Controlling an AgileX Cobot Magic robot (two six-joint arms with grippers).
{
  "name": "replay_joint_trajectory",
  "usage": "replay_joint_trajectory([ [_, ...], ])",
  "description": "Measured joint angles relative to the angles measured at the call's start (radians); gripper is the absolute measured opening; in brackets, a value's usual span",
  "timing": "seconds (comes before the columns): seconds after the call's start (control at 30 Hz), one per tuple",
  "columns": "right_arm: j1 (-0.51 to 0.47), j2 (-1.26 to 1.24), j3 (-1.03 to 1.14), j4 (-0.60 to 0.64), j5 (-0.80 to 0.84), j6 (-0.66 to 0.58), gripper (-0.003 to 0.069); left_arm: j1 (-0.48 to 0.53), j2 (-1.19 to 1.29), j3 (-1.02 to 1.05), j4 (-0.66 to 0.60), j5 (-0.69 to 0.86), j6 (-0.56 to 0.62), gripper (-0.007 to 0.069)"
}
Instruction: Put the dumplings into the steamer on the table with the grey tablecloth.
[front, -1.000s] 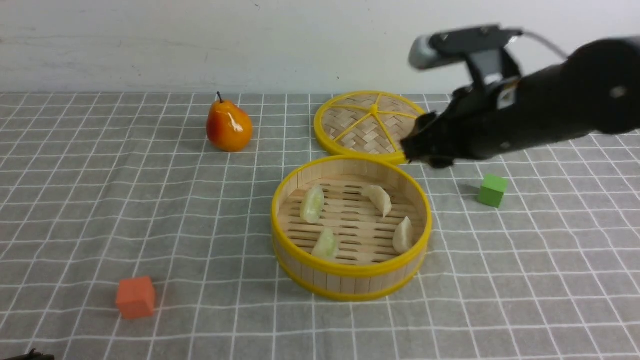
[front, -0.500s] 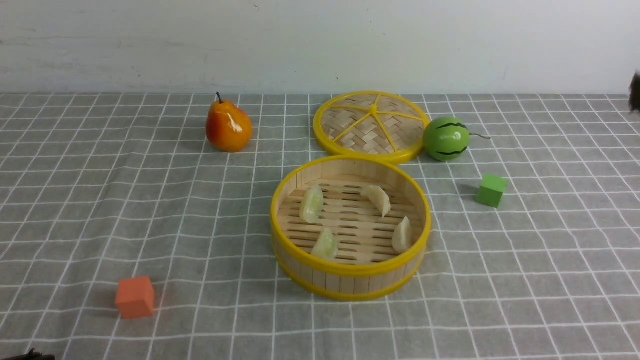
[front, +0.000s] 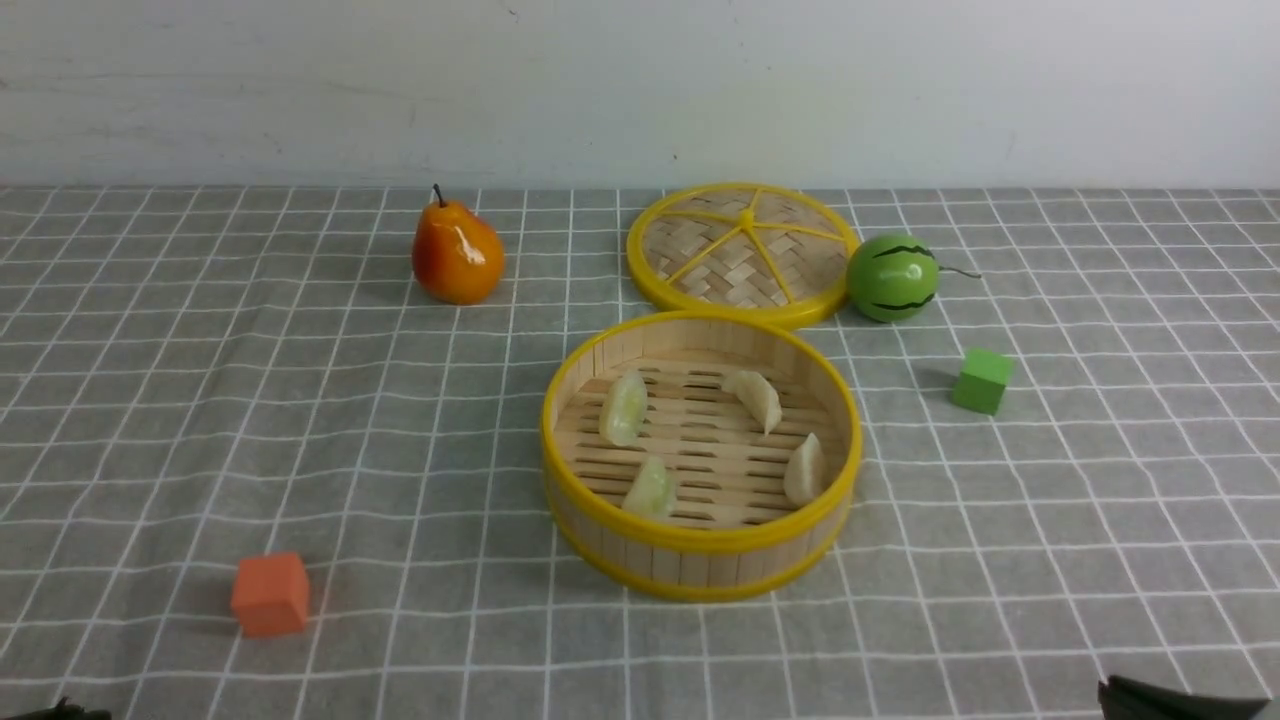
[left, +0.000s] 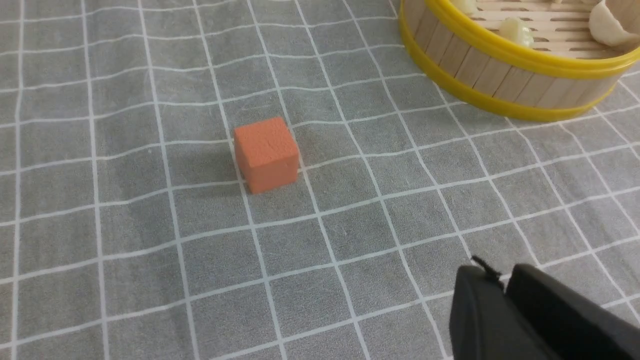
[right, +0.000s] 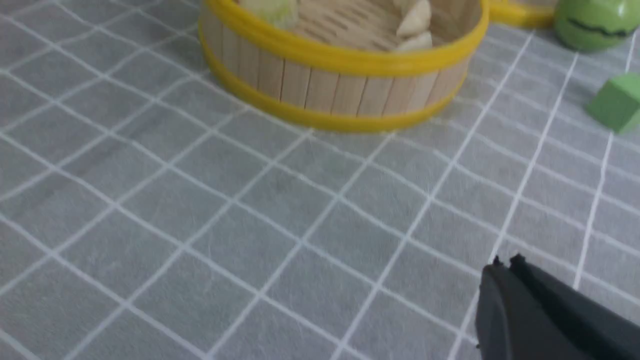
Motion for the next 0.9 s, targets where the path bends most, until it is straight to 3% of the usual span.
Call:
replay_joint_trajectory([
  [0.23, -0.122, -0.258, 0.090, 0.114, -0.017, -0.047, -0.0015, 0.000, 0.002, 0.002, 0.000, -0.001, 0.000, 0.0082],
  [0.33, -0.173, -0.397, 0.091, 0.120, 0.043, -0.092, -0.0015, 0.000, 0.002, 0.002, 0.000, -0.001, 0.000, 0.0084],
  [0.47, -0.268, -0.659, 0.092, 0.127, 0.244, -0.098, -0.0015, 0.000, 0.002, 0.002, 0.000, 0.001, 0.000, 0.0084],
  [0.67, -0.345, -0.696, 0.091, 0.156, 0.472, -0.026, -0.0015, 0.000, 0.002, 0.002, 0.008, 0.003, 0.000, 0.0090],
  [0.9, -0.412, -0.697, 0.086, 0.169, 0.495, -0.015, -0.0015, 0.000, 0.002, 0.003, 0.008, 0.003, 0.000, 0.0097],
])
